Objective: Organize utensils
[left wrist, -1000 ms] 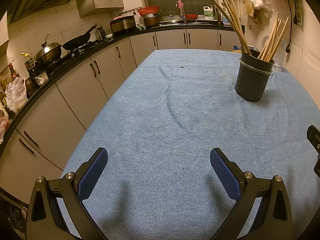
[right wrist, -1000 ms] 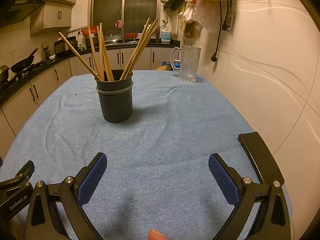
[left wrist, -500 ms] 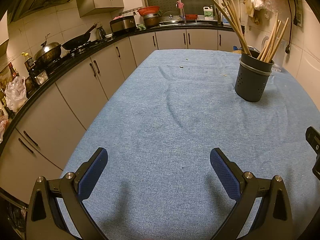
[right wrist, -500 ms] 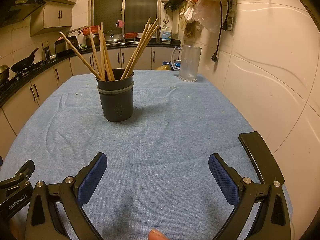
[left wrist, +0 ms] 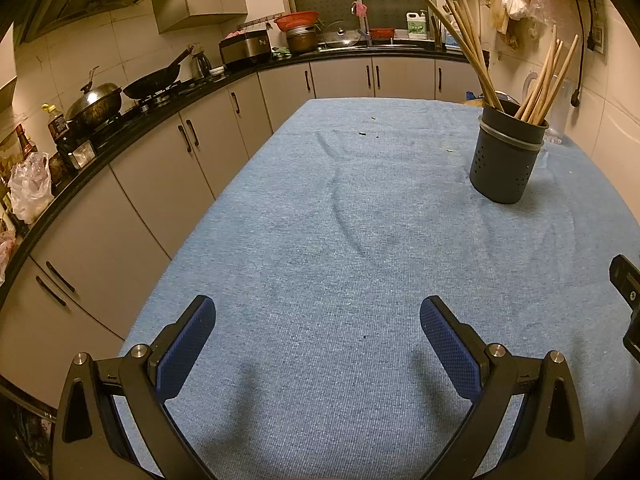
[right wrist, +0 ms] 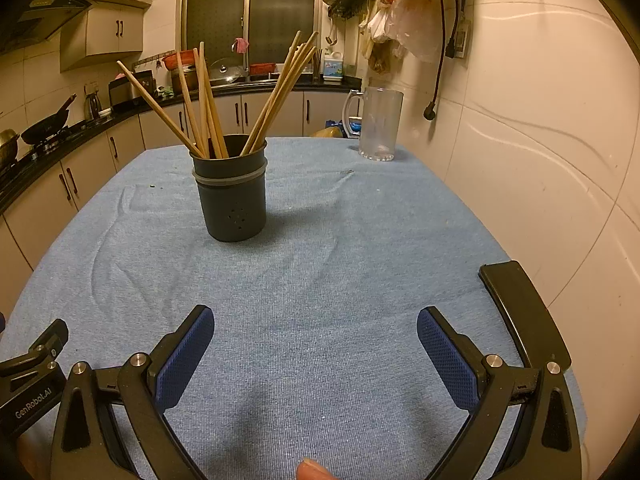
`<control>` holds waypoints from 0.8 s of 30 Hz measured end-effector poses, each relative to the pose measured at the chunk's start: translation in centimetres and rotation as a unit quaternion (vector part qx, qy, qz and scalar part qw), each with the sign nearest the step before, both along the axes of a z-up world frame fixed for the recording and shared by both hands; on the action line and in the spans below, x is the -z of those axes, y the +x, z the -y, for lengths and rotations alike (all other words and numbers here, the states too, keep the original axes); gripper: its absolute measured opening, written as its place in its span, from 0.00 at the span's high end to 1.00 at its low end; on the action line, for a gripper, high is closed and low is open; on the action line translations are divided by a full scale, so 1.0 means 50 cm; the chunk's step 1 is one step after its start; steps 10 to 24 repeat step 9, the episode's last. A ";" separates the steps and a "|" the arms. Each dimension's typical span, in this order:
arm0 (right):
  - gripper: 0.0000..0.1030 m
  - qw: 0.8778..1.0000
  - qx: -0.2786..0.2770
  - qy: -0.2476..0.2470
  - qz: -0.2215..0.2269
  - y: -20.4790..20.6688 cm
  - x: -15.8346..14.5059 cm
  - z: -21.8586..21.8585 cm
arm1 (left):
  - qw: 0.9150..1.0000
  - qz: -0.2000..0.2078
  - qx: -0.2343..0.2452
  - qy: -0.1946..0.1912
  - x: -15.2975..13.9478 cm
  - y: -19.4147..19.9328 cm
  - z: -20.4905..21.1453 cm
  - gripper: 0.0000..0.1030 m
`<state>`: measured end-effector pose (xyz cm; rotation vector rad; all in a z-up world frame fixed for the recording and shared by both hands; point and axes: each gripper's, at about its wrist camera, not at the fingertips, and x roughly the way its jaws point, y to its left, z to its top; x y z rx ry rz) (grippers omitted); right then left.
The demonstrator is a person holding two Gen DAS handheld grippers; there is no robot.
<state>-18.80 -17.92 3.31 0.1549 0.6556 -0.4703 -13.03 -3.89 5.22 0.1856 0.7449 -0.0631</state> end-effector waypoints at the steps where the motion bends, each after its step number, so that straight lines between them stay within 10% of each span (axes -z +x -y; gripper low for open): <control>1: 0.00 1.000 0.000 0.000 0.000 0.000 0.000 0.000 | 1.000 0.000 0.000 0.000 0.001 0.001 0.000 0.01; 24: 0.00 0.999 -0.002 0.024 -0.031 0.037 0.019 0.048 | 0.998 -0.050 -0.026 -0.006 0.015 0.082 -0.036 0.01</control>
